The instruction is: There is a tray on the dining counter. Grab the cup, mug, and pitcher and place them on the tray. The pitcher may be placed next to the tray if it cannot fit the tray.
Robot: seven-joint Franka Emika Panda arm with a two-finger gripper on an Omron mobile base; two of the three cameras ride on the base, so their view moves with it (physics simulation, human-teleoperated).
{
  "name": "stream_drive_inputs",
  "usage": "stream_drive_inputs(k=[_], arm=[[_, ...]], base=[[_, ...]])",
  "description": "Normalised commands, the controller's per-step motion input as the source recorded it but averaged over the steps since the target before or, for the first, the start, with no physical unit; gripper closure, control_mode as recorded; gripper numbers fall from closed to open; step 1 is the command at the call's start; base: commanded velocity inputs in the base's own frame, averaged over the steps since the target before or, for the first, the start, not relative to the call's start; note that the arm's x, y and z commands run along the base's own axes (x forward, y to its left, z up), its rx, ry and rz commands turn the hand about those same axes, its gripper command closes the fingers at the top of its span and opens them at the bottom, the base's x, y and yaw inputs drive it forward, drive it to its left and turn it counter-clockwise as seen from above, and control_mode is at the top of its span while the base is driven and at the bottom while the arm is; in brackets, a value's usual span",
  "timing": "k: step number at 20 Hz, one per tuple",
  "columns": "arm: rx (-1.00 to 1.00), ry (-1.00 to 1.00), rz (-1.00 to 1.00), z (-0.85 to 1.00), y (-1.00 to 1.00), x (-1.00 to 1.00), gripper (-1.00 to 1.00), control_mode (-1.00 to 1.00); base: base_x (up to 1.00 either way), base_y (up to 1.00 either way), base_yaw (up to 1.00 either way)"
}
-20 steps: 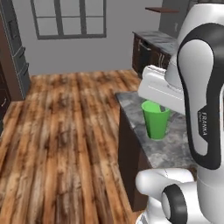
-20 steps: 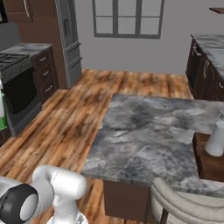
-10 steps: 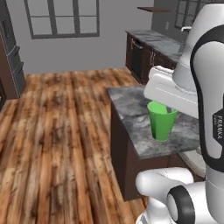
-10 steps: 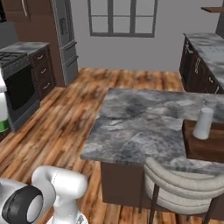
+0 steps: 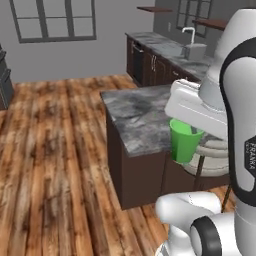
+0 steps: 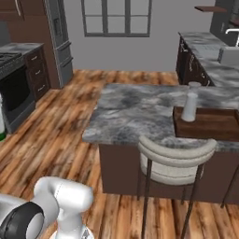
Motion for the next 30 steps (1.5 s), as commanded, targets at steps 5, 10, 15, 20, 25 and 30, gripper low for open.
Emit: stream_drive_inputs(k=[5,10,15,20,25,30], arm=[[0.0,0.0,0.0,0.0,0.0,0.0,1.0,1.0],[0.0,0.0,0.0,0.0,0.0,0.0,1.0,1.0],[0.0,0.0,0.0,0.0,0.0,0.0,1.0,1.0],[0.0,0.0,0.0,0.0,0.0,0.0,1.0,1.0],[0.0,0.0,0.0,0.0,0.0,0.0,1.0,1.0],[0.0,0.0,0.0,0.0,0.0,0.0,1.0,1.0]], base=[[0.36,-1.0,0.03],[0.49,-1.0,0.04],[0.37,-1.0,0.0],[0.42,-1.0,0.0],[0.97,-0.8,0.0],[1.0,-0.56,0.01]])
